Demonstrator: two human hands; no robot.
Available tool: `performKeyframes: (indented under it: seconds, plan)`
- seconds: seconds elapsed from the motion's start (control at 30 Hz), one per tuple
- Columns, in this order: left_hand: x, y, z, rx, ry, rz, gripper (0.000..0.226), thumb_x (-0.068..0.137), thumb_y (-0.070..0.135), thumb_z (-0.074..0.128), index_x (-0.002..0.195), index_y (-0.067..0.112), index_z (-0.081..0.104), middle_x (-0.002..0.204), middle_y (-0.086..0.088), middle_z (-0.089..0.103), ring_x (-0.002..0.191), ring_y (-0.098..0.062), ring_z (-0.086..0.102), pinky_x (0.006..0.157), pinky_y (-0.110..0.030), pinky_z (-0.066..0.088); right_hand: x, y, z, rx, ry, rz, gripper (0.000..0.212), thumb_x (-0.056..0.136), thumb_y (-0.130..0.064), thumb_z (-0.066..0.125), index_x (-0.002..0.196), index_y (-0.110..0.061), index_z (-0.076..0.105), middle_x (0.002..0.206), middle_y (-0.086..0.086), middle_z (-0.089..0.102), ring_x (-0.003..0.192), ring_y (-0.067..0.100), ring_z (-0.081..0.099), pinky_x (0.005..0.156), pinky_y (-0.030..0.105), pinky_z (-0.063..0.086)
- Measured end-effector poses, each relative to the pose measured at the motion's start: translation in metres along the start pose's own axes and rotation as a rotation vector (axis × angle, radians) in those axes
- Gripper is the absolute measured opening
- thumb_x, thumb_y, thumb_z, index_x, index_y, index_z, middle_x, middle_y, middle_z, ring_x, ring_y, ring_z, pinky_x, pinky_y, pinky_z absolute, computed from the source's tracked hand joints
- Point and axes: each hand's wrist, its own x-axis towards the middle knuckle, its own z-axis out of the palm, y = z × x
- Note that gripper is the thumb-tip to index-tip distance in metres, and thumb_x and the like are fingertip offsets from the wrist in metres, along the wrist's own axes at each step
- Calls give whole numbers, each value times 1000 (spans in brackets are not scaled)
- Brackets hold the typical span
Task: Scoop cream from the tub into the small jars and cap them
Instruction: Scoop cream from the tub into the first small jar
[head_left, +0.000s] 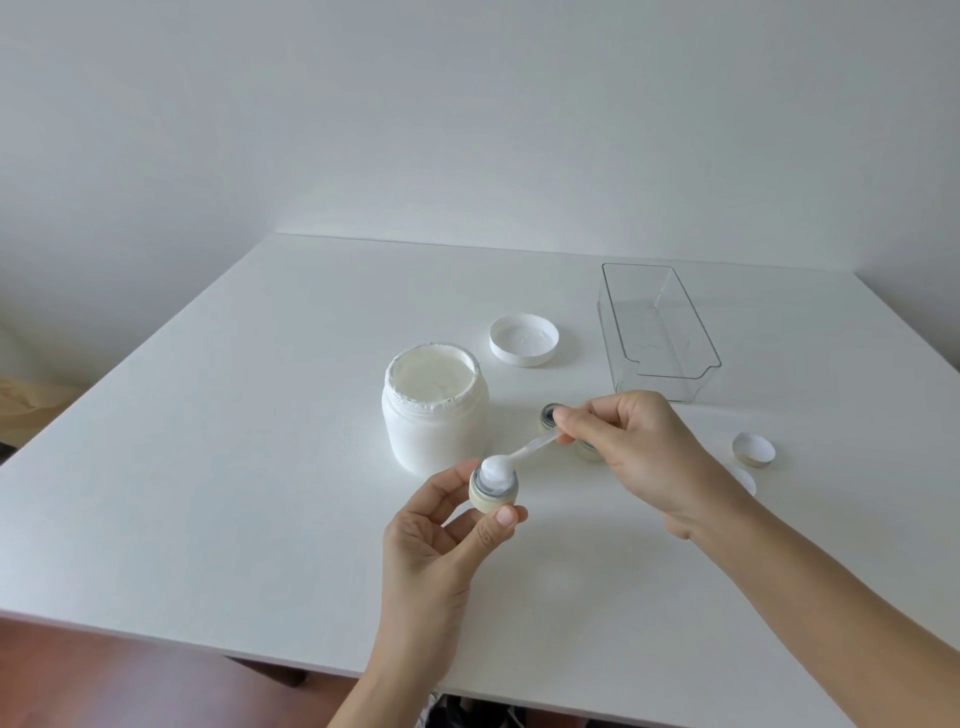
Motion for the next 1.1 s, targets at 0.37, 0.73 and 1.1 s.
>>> performKeyframes:
  seconds: [0.37, 0.73, 1.1]
  plan:
    - [0, -1, 0, -1, -15, -2, 39, 64, 21, 83, 102, 19, 75, 94, -4, 78, 79, -21, 75, 70, -21, 56, -3, 6, -11, -18, 170, -160, 30, 89, -32, 62, 61, -22, 69, 46, -8, 37, 45, 9, 28, 45, 18, 26]
    - [-1, -3, -1, 6, -13, -20, 34, 71, 31, 78, 98, 10, 76, 89, -13, 76, 76, -19, 72, 73, -24, 56, -32, 17, 2, -348, 501, -915, 17, 88, -24, 64, 82, -14, 76, 71, -4, 47, 67, 4, 44, 72, 29, 34]
    - [-1, -3, 0, -20, -3, -23, 34, 71, 33, 79, 97, 12, 77, 79, -8, 74, 75, -18, 72, 71, -23, 56, -42, 32, -8, -566, 480, -1229, 12, 87, -23, 71, 96, -18, 77, 77, -6, 37, 66, 10, 41, 68, 34, 28]
